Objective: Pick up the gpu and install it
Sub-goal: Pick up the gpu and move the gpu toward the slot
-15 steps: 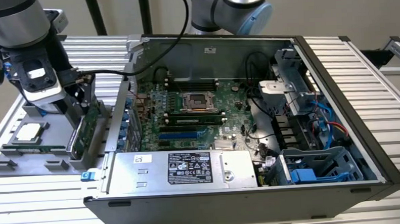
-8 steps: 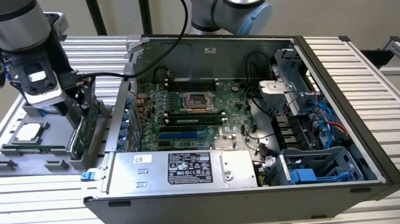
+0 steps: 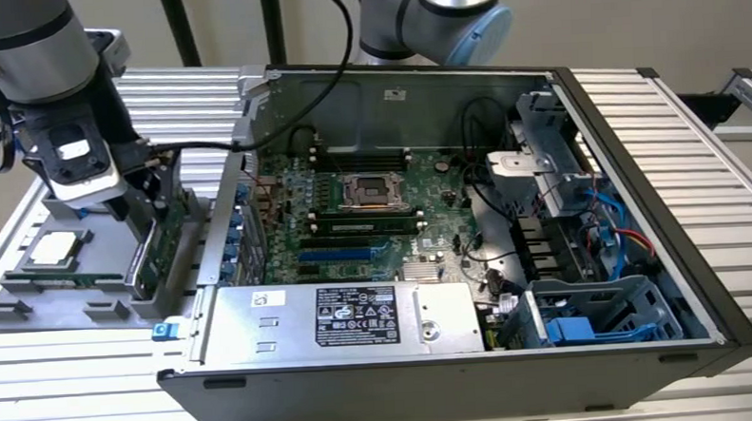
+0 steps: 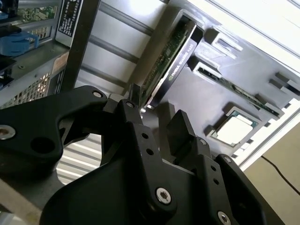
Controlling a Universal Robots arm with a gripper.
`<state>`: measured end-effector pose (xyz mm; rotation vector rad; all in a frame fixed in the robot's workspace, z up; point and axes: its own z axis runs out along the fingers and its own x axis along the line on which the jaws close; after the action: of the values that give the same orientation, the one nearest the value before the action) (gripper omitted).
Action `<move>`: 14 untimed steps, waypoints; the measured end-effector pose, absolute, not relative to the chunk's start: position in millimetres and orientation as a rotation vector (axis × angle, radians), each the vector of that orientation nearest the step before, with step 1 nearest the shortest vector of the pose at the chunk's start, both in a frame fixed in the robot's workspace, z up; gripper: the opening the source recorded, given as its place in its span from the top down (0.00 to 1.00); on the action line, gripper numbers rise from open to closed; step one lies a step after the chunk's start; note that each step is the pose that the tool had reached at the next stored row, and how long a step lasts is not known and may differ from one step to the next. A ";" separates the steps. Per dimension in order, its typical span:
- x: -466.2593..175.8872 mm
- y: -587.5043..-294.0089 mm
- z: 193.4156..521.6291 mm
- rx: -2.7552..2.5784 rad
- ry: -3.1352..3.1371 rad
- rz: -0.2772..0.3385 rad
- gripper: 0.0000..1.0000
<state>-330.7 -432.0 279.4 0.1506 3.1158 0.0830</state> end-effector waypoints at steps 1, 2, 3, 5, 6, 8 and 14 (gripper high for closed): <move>-330.7 -432.0 278.6 0.151 3.116 0.083 0.00; -330.7 -432.0 277.7 0.151 3.116 0.083 0.00; -330.7 -432.0 276.9 0.150 3.116 0.083 0.00; -330.7 -432.0 275.3 0.148 3.116 0.083 0.00; -330.7 -432.0 274.5 0.147 3.116 0.083 0.00; -330.8 -432.0 273.1 0.147 3.116 0.083 0.00; -331.7 -432.0 268.9 0.147 3.116 0.083 0.00</move>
<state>-331.7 -432.0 268.9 0.1466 3.1160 0.0832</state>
